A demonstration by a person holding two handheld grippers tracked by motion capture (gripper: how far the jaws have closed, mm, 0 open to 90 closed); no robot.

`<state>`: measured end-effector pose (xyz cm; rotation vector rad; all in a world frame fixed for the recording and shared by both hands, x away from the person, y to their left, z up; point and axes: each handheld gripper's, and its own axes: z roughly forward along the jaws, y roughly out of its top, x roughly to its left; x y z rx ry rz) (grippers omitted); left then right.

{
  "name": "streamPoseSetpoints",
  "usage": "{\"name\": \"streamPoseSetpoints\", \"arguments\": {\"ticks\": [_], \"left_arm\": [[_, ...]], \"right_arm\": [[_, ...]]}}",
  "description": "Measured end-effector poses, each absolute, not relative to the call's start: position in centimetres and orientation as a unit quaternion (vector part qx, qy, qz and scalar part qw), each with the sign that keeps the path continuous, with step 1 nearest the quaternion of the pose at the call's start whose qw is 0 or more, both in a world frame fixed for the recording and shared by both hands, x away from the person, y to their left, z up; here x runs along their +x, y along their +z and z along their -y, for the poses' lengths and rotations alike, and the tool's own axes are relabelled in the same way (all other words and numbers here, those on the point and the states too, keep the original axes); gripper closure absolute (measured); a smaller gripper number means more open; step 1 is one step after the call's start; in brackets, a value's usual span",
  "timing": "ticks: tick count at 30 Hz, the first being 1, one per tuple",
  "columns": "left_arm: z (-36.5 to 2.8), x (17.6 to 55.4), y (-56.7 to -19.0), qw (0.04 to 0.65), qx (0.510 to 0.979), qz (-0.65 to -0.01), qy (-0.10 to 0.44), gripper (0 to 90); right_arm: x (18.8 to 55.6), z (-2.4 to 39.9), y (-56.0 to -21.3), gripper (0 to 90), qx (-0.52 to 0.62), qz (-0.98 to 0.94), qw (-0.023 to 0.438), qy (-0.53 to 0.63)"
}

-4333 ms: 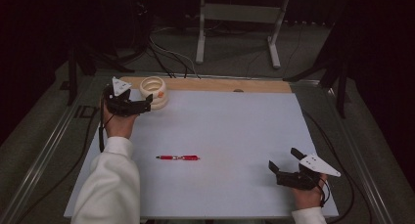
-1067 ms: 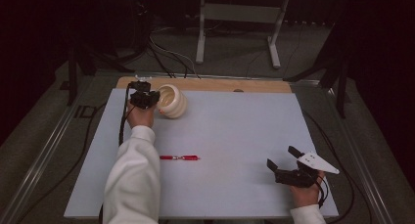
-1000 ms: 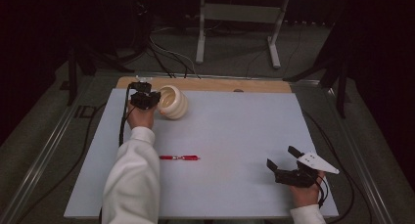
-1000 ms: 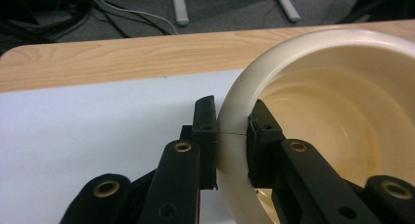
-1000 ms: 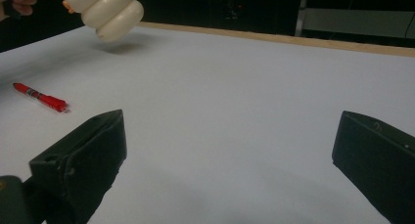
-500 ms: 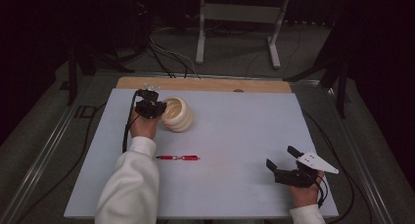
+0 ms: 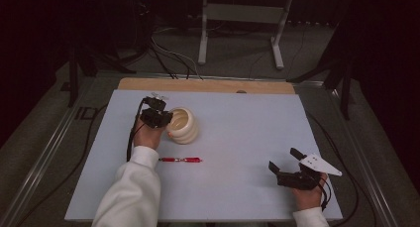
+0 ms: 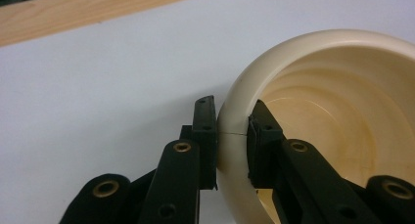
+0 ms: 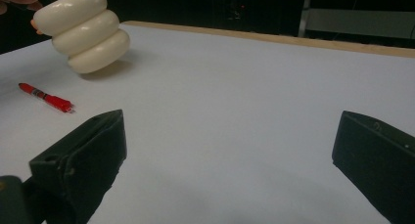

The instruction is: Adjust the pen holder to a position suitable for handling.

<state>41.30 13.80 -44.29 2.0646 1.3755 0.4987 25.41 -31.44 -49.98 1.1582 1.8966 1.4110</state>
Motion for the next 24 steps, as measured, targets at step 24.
{"name": "streamPoseSetpoints", "arguments": {"ticks": [24], "left_arm": [[-12.4,41.2,-44.9,0.328,0.784,-0.503,0.156,65.6]], "right_arm": [[25.4,31.4,-50.0,0.1,0.425,-0.699,0.252,0.517]]}}
